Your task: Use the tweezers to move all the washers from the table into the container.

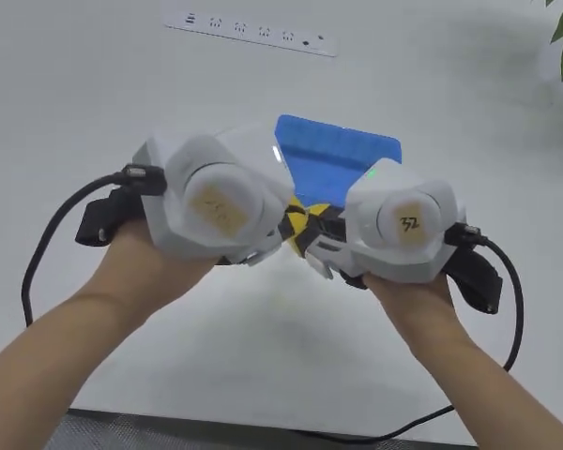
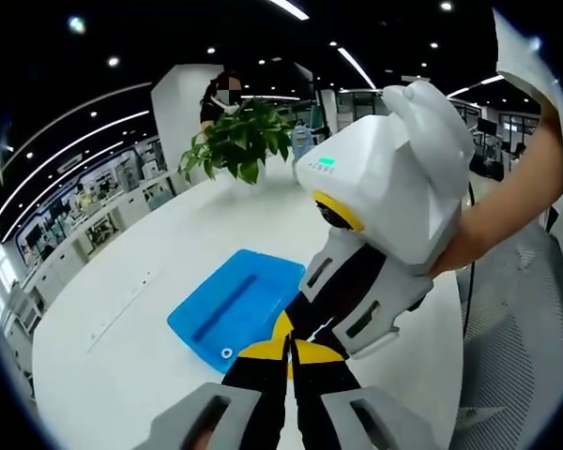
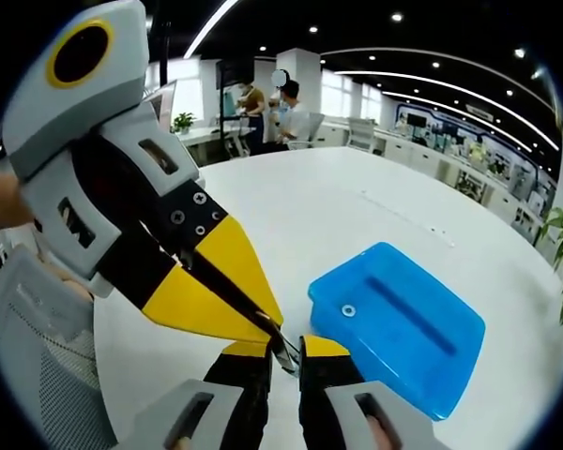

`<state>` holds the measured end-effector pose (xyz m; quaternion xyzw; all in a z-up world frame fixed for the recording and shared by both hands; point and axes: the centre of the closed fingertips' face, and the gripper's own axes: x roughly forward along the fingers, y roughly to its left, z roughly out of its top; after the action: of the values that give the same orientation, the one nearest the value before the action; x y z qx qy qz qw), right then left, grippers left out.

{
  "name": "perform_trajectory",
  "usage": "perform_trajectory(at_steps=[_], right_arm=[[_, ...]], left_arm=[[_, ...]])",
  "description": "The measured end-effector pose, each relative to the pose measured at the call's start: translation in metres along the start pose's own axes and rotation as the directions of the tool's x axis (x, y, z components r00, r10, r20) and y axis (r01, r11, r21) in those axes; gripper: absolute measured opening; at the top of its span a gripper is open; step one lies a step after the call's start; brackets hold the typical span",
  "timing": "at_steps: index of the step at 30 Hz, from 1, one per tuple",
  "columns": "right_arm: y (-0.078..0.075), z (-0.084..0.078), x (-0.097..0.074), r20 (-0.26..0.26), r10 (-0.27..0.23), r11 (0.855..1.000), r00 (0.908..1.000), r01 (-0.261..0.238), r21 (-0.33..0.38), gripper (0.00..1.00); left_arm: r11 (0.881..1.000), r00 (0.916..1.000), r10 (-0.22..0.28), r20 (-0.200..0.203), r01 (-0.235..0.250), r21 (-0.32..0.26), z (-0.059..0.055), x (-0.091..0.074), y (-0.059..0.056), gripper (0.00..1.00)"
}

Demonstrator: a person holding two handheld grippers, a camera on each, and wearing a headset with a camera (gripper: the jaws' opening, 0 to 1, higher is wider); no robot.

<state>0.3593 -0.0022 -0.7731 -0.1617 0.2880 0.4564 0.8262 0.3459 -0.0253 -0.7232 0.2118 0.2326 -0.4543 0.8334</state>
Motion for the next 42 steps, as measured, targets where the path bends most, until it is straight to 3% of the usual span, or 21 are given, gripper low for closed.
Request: perform_trajectory(at_steps=[4,10,22,30,34,42], right_arm=[[0.0,-0.001,0.0,-0.005,-0.002,1.0,1.0,0.002,-0.02,0.06],[0.002,-0.004,-0.002,-0.044,-0.02,0.993,0.9988,0.014,-0.117,0.04],[0.006,0.003,-0.015,-0.057,-0.018,0.989,0.9982,0.009,-0.146,0.03],[0.004,0.023,-0.031,-0.026,-0.026,0.986,0.9993,0.021,-0.168,0.03],[0.001,0.036,-0.038,0.0,-0.034,0.987,0.9994,0.034,-0.159,0.03],[-0.011,0.055,-0.039,0.025,-0.055,0.982,0.9982,0.058,-0.181,0.03]], left_arm=[[1.0,1.0,-0.004,0.003,0.004,-0.006,0.0,0.0,0.0,0.0],[1.0,0.9998,-0.015,0.011,0.015,-0.009,0.001,0.002,-0.007,0.0],[1.0,0.9997,-0.019,0.013,0.019,0.006,0.012,-0.008,-0.011,0.0],[0.999,0.9996,0.001,0.028,-0.002,0.051,0.035,-0.021,-0.01,0.0],[0.998,0.9992,0.01,0.038,-0.013,0.067,0.047,-0.027,-0.005,0.0],[0.992,0.998,0.029,0.056,-0.036,0.118,0.061,-0.029,0.009,0.0]])
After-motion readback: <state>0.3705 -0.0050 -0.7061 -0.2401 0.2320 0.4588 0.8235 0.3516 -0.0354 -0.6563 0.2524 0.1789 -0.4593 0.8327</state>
